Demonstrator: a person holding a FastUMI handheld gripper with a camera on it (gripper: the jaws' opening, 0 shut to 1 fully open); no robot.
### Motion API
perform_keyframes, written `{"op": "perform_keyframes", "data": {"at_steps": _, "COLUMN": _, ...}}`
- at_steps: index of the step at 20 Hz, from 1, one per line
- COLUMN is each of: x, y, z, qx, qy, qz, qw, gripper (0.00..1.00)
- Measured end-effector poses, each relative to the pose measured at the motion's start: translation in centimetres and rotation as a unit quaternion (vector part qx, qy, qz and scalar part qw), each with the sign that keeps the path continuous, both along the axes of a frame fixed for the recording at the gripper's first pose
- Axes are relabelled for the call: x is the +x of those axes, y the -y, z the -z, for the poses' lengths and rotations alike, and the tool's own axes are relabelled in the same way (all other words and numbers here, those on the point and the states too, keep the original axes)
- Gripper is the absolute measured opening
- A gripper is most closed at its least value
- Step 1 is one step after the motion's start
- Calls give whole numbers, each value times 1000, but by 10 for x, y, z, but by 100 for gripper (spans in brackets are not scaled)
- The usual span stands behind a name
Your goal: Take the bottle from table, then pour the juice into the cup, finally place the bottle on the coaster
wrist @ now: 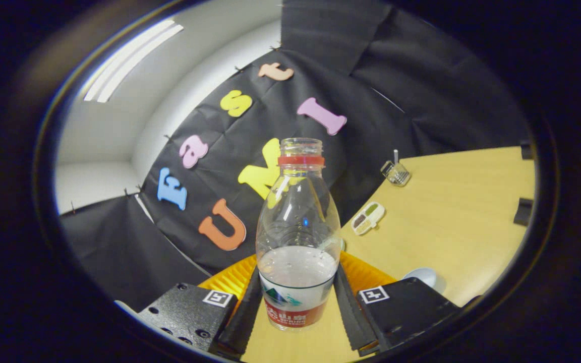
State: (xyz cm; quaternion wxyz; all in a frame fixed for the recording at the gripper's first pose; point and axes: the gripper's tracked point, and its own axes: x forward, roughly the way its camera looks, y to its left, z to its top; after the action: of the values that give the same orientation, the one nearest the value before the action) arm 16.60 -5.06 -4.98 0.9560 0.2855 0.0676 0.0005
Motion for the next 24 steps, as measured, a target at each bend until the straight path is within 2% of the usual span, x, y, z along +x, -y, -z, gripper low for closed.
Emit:
{"op": "perform_keyframes", "data": {"at_steps": 2, "x": -1, "y": 8, "z": -2, "qx": -91, "qy": -3, "qz": 5, "qw": 996, "gripper": 76}}
{"op": "perform_keyframes", "data": {"at_steps": 6, "x": 12, "y": -10, "z": -14, "qx": -182, "qy": 19, "qz": -14, "qw": 983, "gripper": 77}}
{"op": "perform_keyframes", "data": {"at_steps": 8, "x": 22, "y": -9, "z": -18, "qx": -226, "qy": 32, "qz": -5, "qw": 974, "gripper": 77}}
{"op": "perform_keyframes", "data": {"at_steps": 10, "x": 36, "y": -9, "z": -14, "qx": -247, "qy": 36, "qz": 7, "qw": 968, "gripper": 77}}
{"op": "perform_keyframes", "data": {"at_steps": 16, "x": 81, "y": -13, "z": 18, "qx": -293, "qy": 24, "qz": 6, "qw": 956, "gripper": 77}}
{"op": "perform_keyframes", "data": {"at_steps": 20, "x": 110, "y": -22, "z": 61, "qx": -298, "qy": 4, "qz": -5, "qw": 954, "gripper": 77}}
{"op": "perform_keyframes", "data": {"at_steps": 24, "x": 133, "y": -30, "z": 93, "qx": -330, "qy": 5, "qz": -9, "qw": 944, "gripper": 77}}
